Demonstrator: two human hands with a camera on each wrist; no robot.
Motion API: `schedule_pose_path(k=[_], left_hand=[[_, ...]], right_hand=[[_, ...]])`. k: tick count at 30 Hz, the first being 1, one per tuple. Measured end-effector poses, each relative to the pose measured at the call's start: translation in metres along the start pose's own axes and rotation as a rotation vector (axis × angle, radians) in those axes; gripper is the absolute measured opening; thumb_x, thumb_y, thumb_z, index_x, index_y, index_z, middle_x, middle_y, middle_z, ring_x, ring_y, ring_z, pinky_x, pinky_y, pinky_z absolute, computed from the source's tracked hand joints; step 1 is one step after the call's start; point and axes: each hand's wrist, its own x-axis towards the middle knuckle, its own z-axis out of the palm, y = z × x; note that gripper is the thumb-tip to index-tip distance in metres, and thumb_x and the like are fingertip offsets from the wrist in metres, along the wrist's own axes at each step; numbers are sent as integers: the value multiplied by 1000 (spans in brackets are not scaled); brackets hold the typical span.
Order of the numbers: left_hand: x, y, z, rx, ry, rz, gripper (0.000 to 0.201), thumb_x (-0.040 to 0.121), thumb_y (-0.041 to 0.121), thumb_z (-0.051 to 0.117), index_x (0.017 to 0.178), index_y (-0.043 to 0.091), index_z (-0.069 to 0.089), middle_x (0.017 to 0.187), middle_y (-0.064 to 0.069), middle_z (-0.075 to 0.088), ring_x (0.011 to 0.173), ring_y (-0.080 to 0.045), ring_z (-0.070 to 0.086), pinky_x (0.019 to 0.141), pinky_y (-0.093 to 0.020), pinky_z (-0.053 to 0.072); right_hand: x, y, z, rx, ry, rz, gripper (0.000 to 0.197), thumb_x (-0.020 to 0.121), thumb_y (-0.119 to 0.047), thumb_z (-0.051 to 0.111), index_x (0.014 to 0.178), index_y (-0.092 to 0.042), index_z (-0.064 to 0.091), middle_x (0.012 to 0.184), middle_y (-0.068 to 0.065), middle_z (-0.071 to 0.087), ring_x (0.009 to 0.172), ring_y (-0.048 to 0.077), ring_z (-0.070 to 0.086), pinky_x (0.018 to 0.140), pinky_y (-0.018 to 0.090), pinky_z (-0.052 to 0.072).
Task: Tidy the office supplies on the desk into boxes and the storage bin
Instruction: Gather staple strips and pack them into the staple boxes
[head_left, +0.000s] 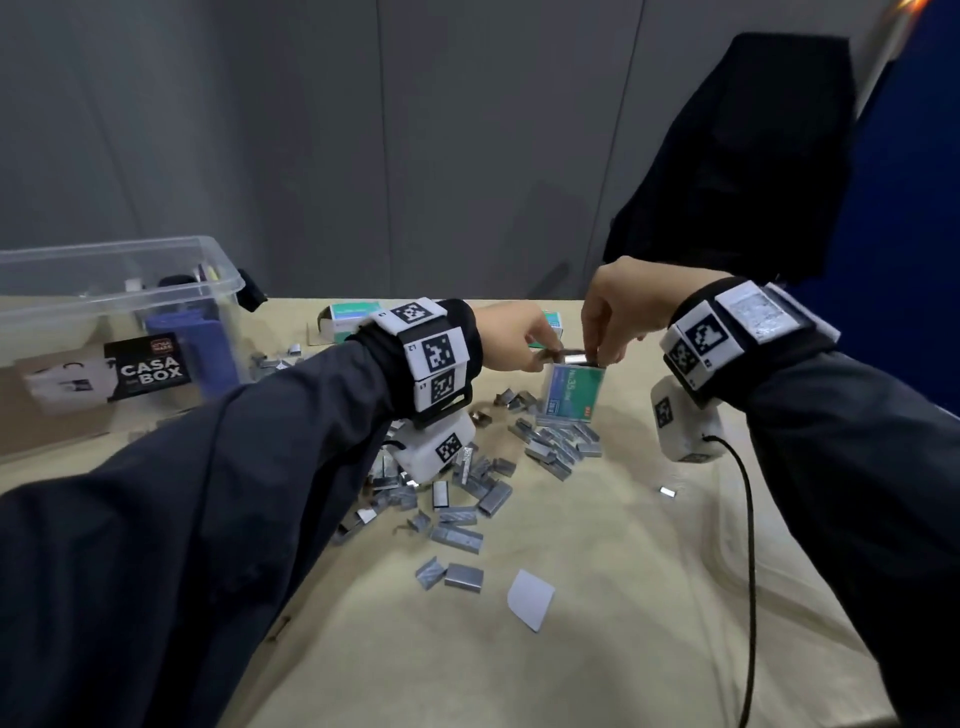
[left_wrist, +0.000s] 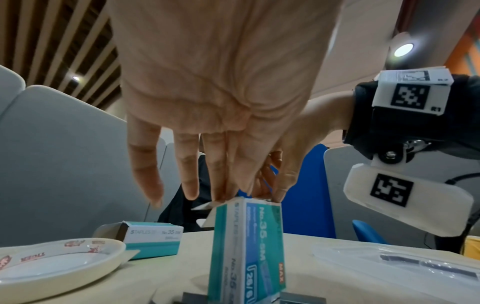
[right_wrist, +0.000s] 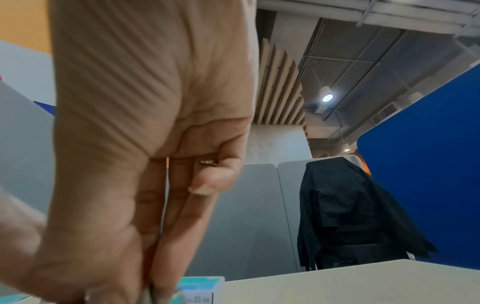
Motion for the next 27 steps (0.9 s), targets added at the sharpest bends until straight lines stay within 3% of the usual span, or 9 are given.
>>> schedule_pose_path(k=[3,10,15,19,22,25,27], left_hand=[[-1,2,-2,-1,-7,15,37,95,8,52,131,15,61,130,-3,61,120,-19,52,91,-19,36],[-3,2,-3,4,-35,-1,41,95,6,50,134,16,57,135,-4,58,126,-22,49,105,-29,37],[-1,-1,1,13,-47,-5,49,91,-2,47,136,17,56,139,-3,54,128,-22,46,107,-29,35],[-1,-3,0,0,-32,13,45,93,3,49,135,17,57,136,-4,56,125,-22,48,105,-28,36],[-3,-11,-10,-108,54,-19,49,88,-4,47,132,14,58,135,-3,58,125,-19,52,107,-32,40],[-12,-30,-29,-183,81,-103,47,89,-7,42,127,10,62,127,-2,63,115,-17,60,91,-30,53],[-21,-46,-39,-190,49,-190,41,92,-6,41,123,10,64,120,-1,65,108,-18,63,82,-31,57]], right_hand=[[7,-2,2,-12,1,-22,11,74,-13,82,80,-22,79,66,-9,73,68,4,70,46,8,39],[14,-3,9,-67,-21,3,13,74,-22,84,84,-30,80,69,-16,69,66,4,56,57,17,42],[18,3,10,-10,-22,17,12,77,-24,82,89,-26,81,73,-13,73,84,11,67,63,20,49],[15,0,8,-35,-6,-25,10,80,-21,80,90,-23,80,75,-10,74,74,6,67,55,14,44],[12,-6,3,2,114,-27,6,83,-15,76,82,-20,79,70,-8,74,65,1,70,58,19,51],[15,-24,0,-27,383,-9,17,84,-16,70,69,-24,71,61,-10,68,68,7,70,72,32,59],[18,-46,3,-2,403,-10,15,84,-18,69,71,-23,70,62,-9,67,73,11,70,73,34,59]])
